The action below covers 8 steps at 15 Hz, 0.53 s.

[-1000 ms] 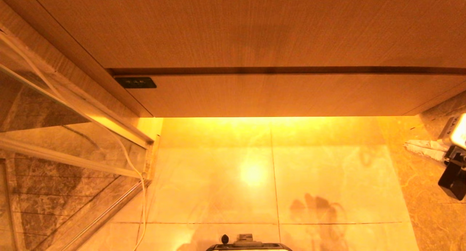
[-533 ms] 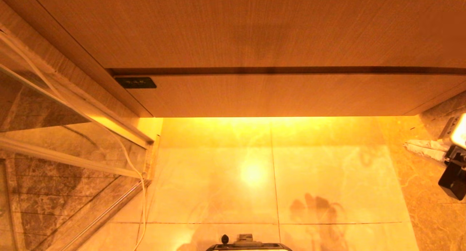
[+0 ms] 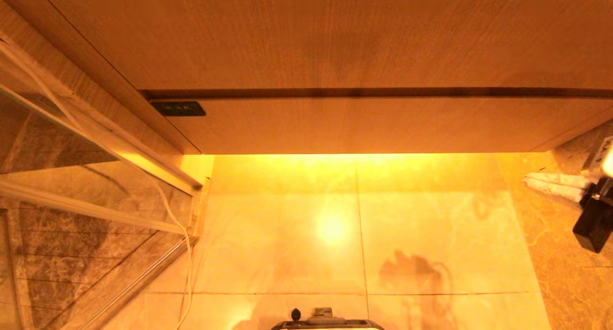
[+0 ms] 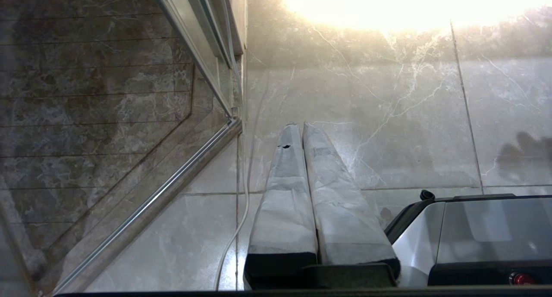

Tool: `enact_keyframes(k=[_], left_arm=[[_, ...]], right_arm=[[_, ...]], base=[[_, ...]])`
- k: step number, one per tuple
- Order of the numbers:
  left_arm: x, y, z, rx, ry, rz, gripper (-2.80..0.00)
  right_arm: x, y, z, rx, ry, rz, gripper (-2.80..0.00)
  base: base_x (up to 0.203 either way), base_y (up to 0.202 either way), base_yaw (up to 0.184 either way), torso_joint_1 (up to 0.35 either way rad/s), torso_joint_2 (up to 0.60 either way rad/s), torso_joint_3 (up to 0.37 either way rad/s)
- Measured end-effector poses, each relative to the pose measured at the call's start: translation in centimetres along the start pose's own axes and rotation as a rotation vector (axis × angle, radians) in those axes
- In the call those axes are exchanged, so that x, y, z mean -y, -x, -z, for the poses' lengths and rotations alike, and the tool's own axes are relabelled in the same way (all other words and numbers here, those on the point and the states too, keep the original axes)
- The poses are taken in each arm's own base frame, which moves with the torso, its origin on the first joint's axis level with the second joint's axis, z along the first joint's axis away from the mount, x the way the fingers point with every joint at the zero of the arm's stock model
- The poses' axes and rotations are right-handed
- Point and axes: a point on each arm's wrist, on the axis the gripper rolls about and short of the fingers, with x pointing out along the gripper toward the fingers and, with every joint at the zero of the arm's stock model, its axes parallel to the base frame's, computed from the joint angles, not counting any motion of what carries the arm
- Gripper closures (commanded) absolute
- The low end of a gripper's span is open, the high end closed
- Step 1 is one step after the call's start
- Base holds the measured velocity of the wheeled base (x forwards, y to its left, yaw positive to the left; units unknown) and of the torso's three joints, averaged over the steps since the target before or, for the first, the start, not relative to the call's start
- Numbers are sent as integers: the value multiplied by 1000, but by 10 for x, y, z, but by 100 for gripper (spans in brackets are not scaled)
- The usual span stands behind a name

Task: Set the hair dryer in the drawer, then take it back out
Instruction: Pull open the drawer

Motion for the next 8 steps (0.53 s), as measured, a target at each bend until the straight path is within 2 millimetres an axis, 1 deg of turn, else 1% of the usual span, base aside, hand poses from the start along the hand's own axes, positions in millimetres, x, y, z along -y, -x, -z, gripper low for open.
enact_keyframes(k=[3,4,8], left_arm=[[0,0,0,0,0,0,0],[0,0,0,0,0,0,0],[0,0,0,0,0,0,0]], right_arm=[[4,-23,-13,276,-41,-210,0],[2,-28,-13,313,-46,-260,0],[1,-37,-12,314,-51,-285,0]], base=[[0,0,0,0,0,0],[0,0,0,0,0,0],[0,0,0,0,0,0]])
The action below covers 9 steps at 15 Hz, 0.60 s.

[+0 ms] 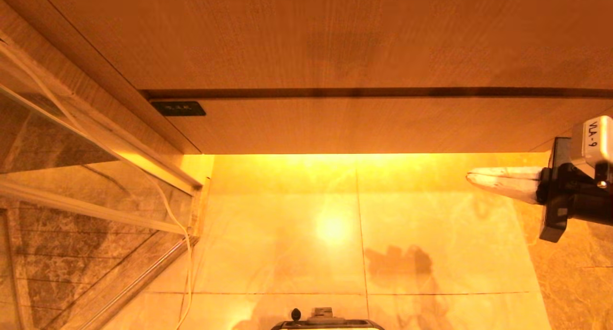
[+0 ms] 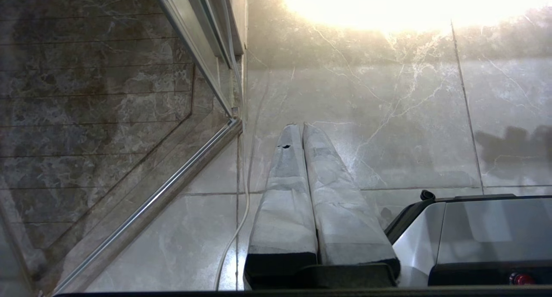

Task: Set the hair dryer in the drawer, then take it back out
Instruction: Pull open the drawer

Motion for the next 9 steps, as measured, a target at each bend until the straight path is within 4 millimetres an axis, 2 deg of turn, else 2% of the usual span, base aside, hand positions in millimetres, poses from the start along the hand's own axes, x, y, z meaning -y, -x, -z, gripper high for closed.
enact_keyframes(k=[1,2,9], left_arm=[[0,0,0,0,0,0,0],[0,0,0,0,0,0,0],[0,0,0,1,0,0,0]], right_arm=[[2,-3,1,-23,6,22,0],[4,-7,3,-60,10,51,-280],[10,-22,11,-110,57,64,-280]], base=[[0,0,0,0,0,0],[0,0,0,0,0,0],[0,0,0,0,0,0]])
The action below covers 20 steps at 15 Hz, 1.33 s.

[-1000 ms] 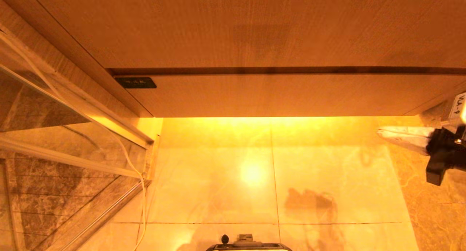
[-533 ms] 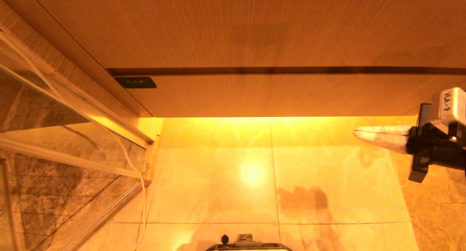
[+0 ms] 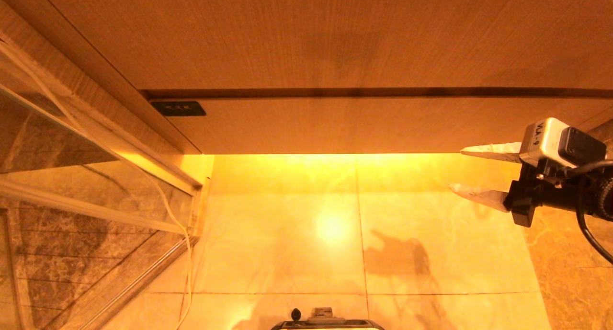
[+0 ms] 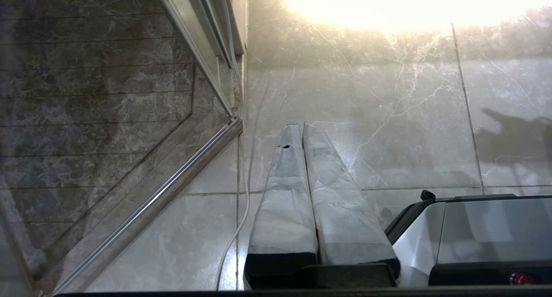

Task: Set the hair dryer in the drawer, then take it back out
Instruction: Pull open the drawer

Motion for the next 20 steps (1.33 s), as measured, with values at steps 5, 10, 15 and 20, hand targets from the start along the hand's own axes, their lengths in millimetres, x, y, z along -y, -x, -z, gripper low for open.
enact_keyframes(k=[5,10,15,20], left_arm=[[0,0,0,0,0,0,0],[0,0,0,0,0,0,0],[0,0,0,0,0,0,0],[0,0,0,-2,0,0,0]], right_arm=[[0,-3,2,-6,-5,-7,-280],[0,-4,3,-7,-2,-7,-280],[34,-37,8,54,217,159,-280],[38,-69,32,-18,312,155,-280]], base=[[0,0,0,0,0,0],[0,0,0,0,0,0],[0,0,0,0,0,0],[0,0,0,0,0,0]])
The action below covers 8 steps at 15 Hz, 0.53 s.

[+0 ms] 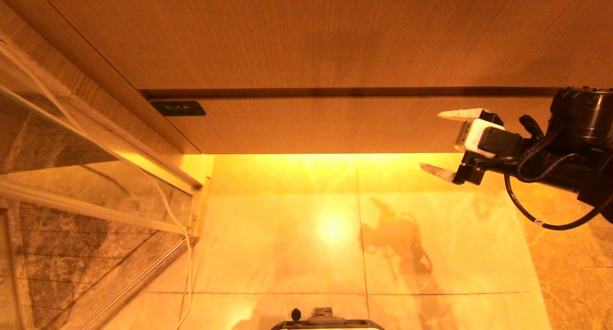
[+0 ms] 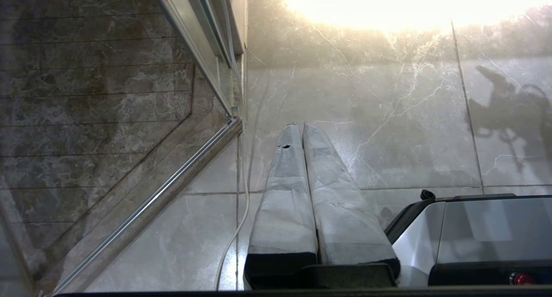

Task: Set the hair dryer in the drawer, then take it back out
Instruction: Pull open the drawer

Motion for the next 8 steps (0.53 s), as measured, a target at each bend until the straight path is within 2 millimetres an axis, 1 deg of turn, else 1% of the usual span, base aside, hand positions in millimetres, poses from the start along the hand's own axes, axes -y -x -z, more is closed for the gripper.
enact_keyframes(k=[3,8], left_arm=[[0,0,0,0,0,0,0],[0,0,0,0,0,0,0]], right_arm=[[-4,-6,5,-7,-7,-17,-280],[-6,-8,7,-11,-10,-24,-280]], base=[[0,0,0,0,0,0],[0,0,0,0,0,0]])
